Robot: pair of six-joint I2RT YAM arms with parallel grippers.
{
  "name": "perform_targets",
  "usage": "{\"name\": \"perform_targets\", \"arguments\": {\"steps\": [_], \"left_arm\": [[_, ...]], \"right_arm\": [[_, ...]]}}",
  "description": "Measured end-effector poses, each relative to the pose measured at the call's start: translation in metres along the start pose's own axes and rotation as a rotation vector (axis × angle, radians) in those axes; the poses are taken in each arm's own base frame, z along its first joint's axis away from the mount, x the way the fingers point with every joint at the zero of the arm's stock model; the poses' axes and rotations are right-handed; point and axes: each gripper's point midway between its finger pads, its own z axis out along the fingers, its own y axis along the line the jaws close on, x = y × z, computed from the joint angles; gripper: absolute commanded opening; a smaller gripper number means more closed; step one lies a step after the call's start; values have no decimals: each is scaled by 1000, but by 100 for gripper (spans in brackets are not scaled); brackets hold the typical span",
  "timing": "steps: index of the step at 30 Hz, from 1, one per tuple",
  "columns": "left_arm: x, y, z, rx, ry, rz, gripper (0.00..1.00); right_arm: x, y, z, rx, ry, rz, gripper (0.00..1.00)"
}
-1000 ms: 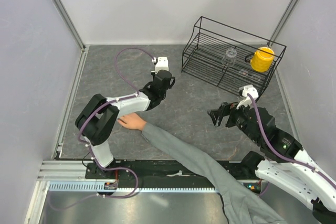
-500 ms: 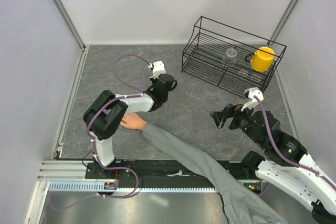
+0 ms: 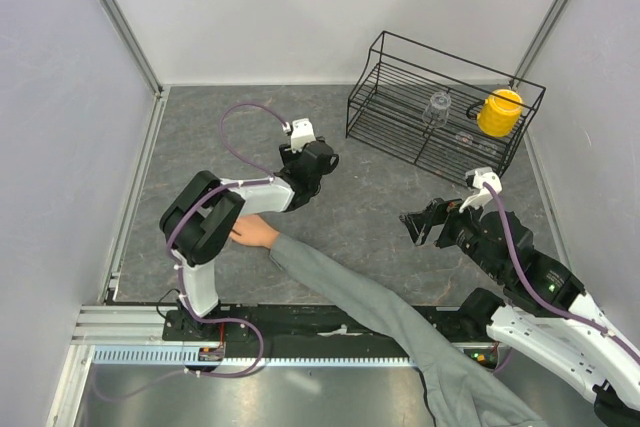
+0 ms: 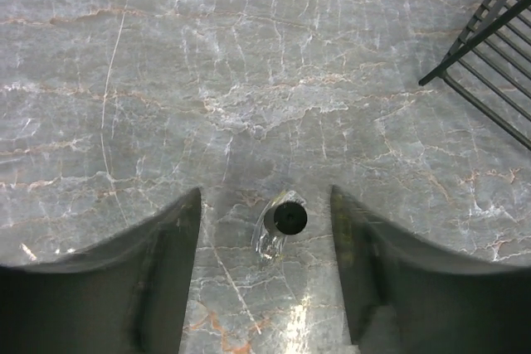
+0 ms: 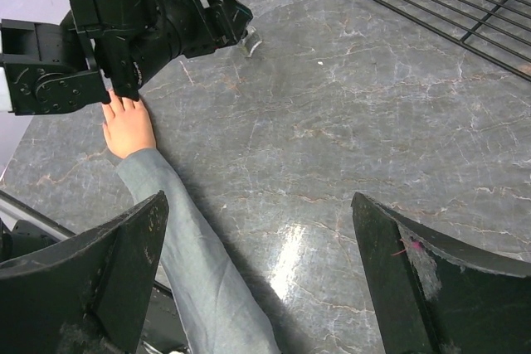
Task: Paint the nails
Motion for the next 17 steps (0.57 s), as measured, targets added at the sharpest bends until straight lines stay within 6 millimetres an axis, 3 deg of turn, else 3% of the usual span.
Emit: {"name": "perform_targets", "arguments": {"steps": [3, 6, 9, 11, 13, 17], "left_arm": [[-3, 4, -7, -9, 26, 24, 86], [-26, 2, -25, 2, 52, 37, 86], [-93, -21, -67, 137, 40, -11, 86], [-151, -38, -110, 288, -16, -62, 84], [-217, -50, -171, 481, -107, -111, 84], [-324, -38, -305, 811, -342, -161, 87]], "right_arm": [[0, 0, 0, 1, 0, -1, 98], [0, -2, 1, 18, 5, -8, 98], [-16, -5, -4, 78, 12, -23, 98], [-46, -1, -11, 118, -24, -31, 98], [-92, 7, -21, 157, -90, -47, 98], [-167, 26, -40, 179, -224, -81, 98]]}}
